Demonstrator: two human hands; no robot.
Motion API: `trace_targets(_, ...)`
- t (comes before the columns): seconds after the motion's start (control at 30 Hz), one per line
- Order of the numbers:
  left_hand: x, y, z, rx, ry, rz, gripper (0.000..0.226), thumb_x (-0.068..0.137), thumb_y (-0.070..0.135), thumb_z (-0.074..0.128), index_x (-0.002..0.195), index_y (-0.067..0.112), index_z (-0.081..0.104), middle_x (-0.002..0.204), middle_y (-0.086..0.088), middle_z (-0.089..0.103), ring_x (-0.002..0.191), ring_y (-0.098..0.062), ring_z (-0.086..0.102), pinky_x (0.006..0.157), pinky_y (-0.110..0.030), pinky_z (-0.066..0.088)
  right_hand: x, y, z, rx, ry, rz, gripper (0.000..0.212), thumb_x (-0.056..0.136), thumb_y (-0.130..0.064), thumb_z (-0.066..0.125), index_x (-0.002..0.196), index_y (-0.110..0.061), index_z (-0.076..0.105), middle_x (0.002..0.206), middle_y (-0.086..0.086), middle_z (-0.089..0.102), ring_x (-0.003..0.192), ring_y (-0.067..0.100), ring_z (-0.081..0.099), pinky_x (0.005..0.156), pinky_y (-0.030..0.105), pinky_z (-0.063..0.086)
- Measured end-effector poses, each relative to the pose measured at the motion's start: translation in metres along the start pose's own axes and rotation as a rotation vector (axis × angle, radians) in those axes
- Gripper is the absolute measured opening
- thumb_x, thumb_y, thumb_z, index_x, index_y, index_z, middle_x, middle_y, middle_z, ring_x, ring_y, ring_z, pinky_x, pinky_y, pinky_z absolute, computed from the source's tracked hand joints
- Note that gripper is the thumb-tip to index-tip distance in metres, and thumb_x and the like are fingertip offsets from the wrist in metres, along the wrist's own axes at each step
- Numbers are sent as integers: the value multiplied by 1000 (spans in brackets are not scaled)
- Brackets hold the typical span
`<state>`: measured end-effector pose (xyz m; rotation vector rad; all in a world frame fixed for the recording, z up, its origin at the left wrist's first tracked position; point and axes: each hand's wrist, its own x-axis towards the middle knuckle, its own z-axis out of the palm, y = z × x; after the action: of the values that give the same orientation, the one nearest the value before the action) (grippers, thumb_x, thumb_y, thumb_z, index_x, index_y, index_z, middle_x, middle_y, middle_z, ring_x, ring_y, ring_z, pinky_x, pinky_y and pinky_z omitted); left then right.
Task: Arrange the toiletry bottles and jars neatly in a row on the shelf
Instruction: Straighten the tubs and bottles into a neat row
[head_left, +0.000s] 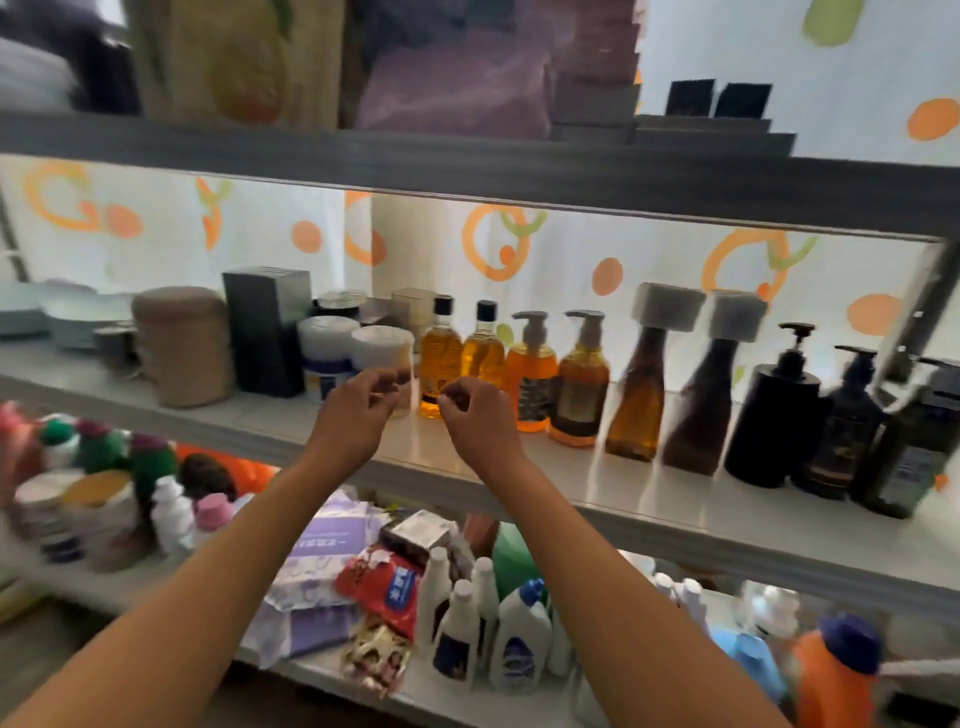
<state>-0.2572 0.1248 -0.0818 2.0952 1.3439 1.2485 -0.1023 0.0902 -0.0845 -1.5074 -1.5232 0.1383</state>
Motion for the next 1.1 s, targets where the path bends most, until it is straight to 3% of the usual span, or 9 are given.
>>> trace_targets(0.23,18,-72,-23,-83,53,-177,28,94,13,59,122,8,60,115,-10,66,102,-23,62,90,-43,54,21,-10,60,96,-56,29,15,94,-13,61,104,-8,70,98,7,72,86,19,66,79,38,60)
trace_targets(0.33,29,-89,-21,-204,53,-267,30,95,10,56,126,9,57,117,-8,64,103,-23,60,88,-39,55,37,-11,68,-41,-4,-114,18,96,-13,58,108,-7,71,104,9,72,90,20,67,77,28,56)
trace_targets(0.47,43,-113,-10,-332,35,-372,30,96,9,55,126,13,57,121,-7,63,102,-22,63,91,-40,55,73,-22,66,-255,3,-311,27,98,-20,56,120,-9,67,123,10,67,108,25,64,87,37,57)
trace_targets(0.57,59,-121,-6,-421,82,-409,28,97,11,52,125,14,57,120,-10,64,93,-19,65,84,-40,58,100,-34,71,-442,-95,-384,35,97,-30,58,125,-12,63,132,8,62,117,25,59,87,34,52)
trace_targets(0.63,70,-123,-7,-277,148,-307,33,97,9,51,129,15,55,125,-10,60,101,-21,62,86,-38,56,110,-41,80,-517,-157,-384,38,93,-37,61,120,-11,65,122,7,66,107,23,63,79,28,49)
trace_targets(0.77,97,-123,-15,357,328,125,47,92,5,54,137,12,47,142,-15,44,128,-32,44,102,-45,44,125,-50,88,-660,-242,-301,42,87,-40,67,114,-8,64,103,6,67,92,23,65,74,31,52)
trace_targets(0.87,126,-124,-28,651,173,283,59,90,11,60,145,17,39,147,-13,43,134,-33,40,106,-52,42,134,-56,80,-687,-306,-318,42,83,-36,71,114,-8,63,101,6,65,88,20,59,70,30,47)
trace_targets(0.97,146,-125,-35,589,-39,239,56,94,29,57,146,22,37,148,-5,45,134,-25,42,108,-48,41,137,-56,75,-679,-337,-300,43,83,-33,71,117,-8,62,107,7,66,93,22,61,74,31,48)
trace_targets(1.1,146,-113,-37,420,-32,165,68,78,51,72,135,19,54,139,-2,54,124,-22,52,103,-39,42,138,-55,75,-663,-358,-281,44,83,-34,72,116,-7,62,93,3,56,97,25,65,77,32,52)
